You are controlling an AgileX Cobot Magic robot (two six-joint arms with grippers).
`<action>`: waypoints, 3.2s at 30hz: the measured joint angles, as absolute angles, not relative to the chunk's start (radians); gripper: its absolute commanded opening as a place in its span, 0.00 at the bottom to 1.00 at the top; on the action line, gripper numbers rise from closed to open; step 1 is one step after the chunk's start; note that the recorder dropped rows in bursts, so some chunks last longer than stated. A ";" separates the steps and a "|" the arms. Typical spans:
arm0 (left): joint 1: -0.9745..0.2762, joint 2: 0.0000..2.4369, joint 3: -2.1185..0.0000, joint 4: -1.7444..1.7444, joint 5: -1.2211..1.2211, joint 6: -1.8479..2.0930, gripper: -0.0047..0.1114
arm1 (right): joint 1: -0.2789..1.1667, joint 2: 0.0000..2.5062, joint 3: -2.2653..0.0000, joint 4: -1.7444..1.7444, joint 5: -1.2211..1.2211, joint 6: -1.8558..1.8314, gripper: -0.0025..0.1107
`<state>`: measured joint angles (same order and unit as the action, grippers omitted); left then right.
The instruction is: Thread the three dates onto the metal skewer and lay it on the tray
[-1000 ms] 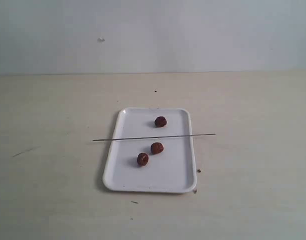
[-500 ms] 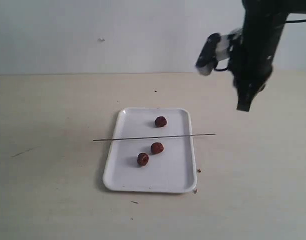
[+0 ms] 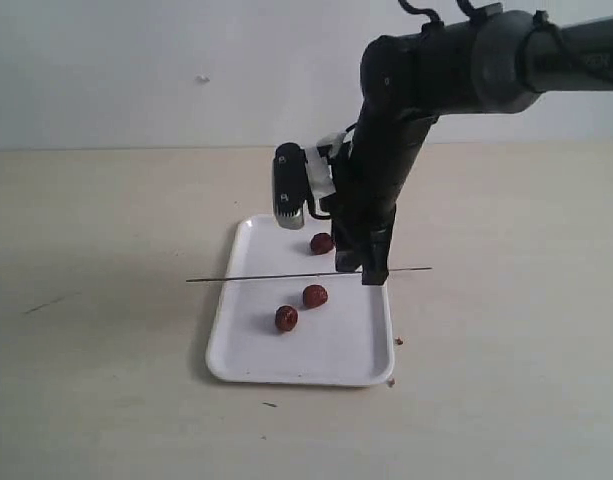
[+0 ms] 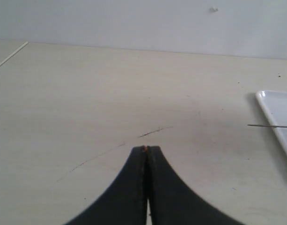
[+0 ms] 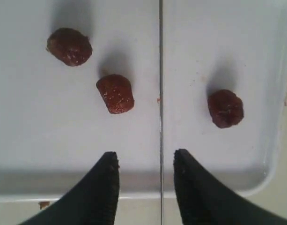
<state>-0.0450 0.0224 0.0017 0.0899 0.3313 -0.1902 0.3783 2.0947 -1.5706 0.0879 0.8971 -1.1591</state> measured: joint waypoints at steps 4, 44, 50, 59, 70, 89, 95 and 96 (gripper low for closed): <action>-0.045 0.022 0.002 0.090 0.331 -0.190 0.04 | 0.378 2.149 -1.600 0.067 0.893 -1.122 0.37; -0.045 0.022 0.002 0.090 0.331 -0.190 0.04 | 0.378 2.294 -1.682 -0.077 0.925 -0.865 0.02; -0.045 0.022 0.002 0.090 0.331 -0.190 0.04 | 0.378 2.185 -1.680 -0.062 0.924 -0.778 0.02; -0.045 0.022 0.002 0.090 0.331 -0.190 0.04 | 0.345 1.939 -1.680 -0.036 0.941 -0.411 0.02; -0.045 0.022 0.002 0.171 0.331 -0.162 0.04 | 0.158 1.857 -1.487 0.054 0.864 -0.288 0.02; -0.045 0.022 0.002 0.237 -0.328 -0.425 0.04 | -0.011 1.857 -1.276 0.077 0.498 -0.390 0.02; -0.045 0.071 -0.115 0.234 -0.506 -0.338 0.04 | -0.011 1.857 -1.276 0.103 0.496 -0.390 0.02; -0.045 0.101 -0.162 0.241 -0.497 -0.330 0.04 | -0.011 1.857 -1.276 0.103 0.495 -0.390 0.02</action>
<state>-0.0450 0.1011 -0.1621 0.2408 -0.4970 -0.3296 -0.0105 1.8567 -1.2757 0.1026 0.4949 -0.3902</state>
